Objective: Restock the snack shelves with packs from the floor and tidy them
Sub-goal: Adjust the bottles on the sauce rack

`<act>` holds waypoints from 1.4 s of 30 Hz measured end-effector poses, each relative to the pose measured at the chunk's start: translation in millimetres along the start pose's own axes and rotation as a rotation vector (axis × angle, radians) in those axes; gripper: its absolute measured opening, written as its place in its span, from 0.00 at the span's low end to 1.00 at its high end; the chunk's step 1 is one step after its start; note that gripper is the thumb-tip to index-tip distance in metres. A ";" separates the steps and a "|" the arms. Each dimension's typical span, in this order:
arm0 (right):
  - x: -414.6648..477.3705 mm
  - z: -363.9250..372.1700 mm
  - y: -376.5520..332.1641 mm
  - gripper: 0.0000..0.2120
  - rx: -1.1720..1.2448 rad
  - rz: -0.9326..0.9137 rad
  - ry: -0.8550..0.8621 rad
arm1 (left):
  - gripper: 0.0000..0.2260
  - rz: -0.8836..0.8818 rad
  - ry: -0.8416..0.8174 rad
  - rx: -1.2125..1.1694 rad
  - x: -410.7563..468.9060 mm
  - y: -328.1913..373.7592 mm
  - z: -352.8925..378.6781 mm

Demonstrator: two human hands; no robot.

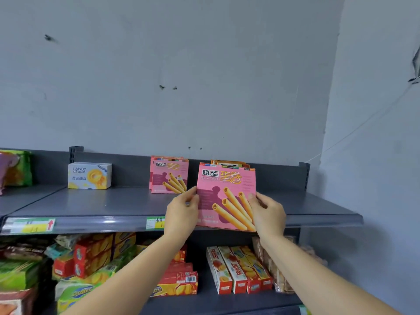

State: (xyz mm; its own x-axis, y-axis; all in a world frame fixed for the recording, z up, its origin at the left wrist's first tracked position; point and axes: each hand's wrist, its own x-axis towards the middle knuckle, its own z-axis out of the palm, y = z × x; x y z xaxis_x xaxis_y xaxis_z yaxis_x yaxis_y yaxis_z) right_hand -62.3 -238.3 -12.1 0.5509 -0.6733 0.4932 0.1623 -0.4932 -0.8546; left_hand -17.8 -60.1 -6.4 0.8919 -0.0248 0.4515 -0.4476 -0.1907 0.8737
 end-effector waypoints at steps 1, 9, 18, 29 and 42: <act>8.1 8.3 0.4 0.18 -0.004 -0.005 -0.014 | 0.16 -0.004 0.019 0.004 9.0 -3.0 0.7; 53.8 71.6 -4.5 0.16 0.012 -0.058 -0.137 | 0.15 -0.035 0.149 0.003 67.1 -25.0 -8.1; 76.3 163.6 -6.7 0.16 0.072 -0.078 -0.264 | 0.16 -0.067 0.204 0.072 132.2 -71.4 -43.2; 88.9 267.1 -8.8 0.14 0.022 -0.071 -0.299 | 0.12 -0.092 0.110 0.112 228.4 -132.4 -87.4; 110.0 313.8 7.3 0.10 -0.125 -0.061 -0.349 | 0.03 -0.210 0.041 0.116 278.9 -169.9 -89.7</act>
State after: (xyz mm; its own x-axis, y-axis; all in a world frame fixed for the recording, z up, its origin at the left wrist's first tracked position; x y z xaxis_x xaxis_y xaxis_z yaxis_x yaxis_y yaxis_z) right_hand 256.4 -143.1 -15.0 0.7930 -0.4229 0.4386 0.1139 -0.6043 -0.7886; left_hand 301.2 53.4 -12.6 0.9603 0.0670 0.2708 -0.2396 -0.2989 0.9237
